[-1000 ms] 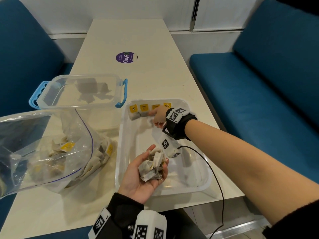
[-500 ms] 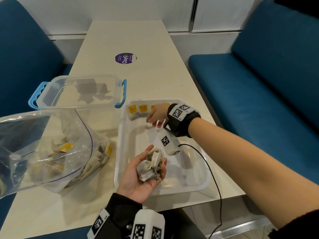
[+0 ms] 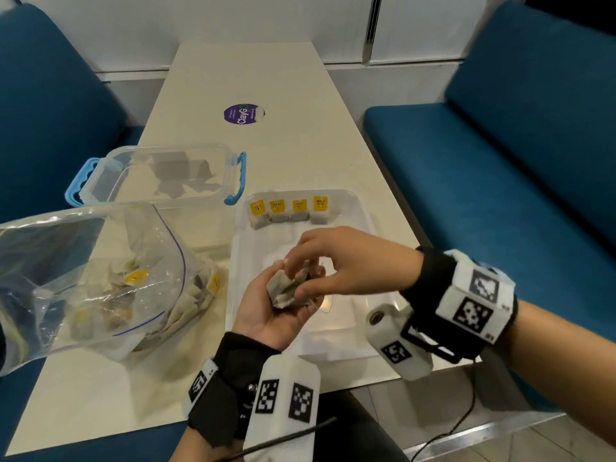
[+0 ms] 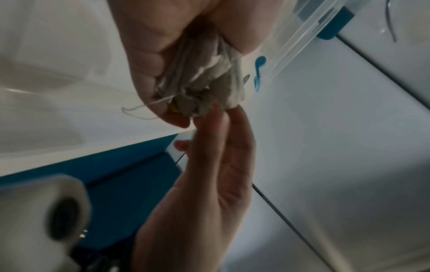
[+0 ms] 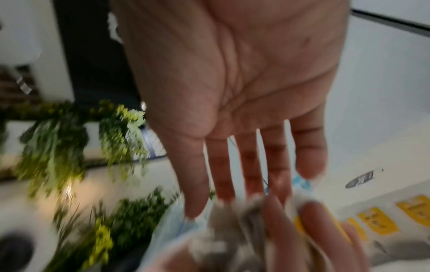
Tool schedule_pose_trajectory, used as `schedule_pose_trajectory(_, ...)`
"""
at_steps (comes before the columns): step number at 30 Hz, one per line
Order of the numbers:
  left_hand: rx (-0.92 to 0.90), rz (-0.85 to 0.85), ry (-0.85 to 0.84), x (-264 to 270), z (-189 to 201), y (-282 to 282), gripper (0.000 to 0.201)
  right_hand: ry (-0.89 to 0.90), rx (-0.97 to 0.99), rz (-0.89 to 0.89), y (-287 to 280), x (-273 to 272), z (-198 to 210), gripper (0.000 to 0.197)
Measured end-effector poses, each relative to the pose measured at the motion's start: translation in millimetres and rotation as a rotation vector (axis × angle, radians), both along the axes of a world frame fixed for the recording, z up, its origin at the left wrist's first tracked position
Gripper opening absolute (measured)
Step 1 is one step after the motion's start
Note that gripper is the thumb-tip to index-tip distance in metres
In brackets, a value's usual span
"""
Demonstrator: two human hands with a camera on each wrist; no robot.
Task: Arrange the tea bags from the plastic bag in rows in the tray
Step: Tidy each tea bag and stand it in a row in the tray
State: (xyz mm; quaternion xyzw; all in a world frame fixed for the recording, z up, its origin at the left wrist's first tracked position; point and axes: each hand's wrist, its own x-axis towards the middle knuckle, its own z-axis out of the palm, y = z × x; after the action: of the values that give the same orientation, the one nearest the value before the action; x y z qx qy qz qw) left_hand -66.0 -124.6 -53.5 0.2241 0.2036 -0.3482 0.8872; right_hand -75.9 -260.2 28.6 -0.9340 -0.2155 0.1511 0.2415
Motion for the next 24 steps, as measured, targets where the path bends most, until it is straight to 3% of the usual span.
schedule_pose_trajectory(3, 0.038, 0.002, -0.04, -1, 6, -4, 0.041, -0.081, 0.014, -0.085, 4, -6, -12, 0.03)
schedule_pose_trajectory(9, 0.089, -0.018, -0.077, -7, 10, -13, 0.015, -0.209, 0.11, -0.211, 13, -8, -19, 0.025)
schedule_pose_trajectory(11, 0.102, -0.033, -0.095, -7, 11, -15, 0.018, -0.222, 0.166, -0.231, 13, -7, -20, 0.02)
schedule_pose_trajectory(17, 0.068, 0.012, -0.069, -3, 11, -13, 0.025, -0.142, 0.468, -0.368, 9, -5, -22, 0.005)
schedule_pose_trajectory(21, -0.003, -0.041, -0.016, -2, 13, -9, 0.027, -0.031, 0.651, -0.424, 3, 0, -22, 0.009)
schedule_pose_trajectory(24, -0.028, -0.073, 0.018, 1, 10, -7, 0.041, 0.061, 0.807, -0.499, -3, 4, -20, 0.015)
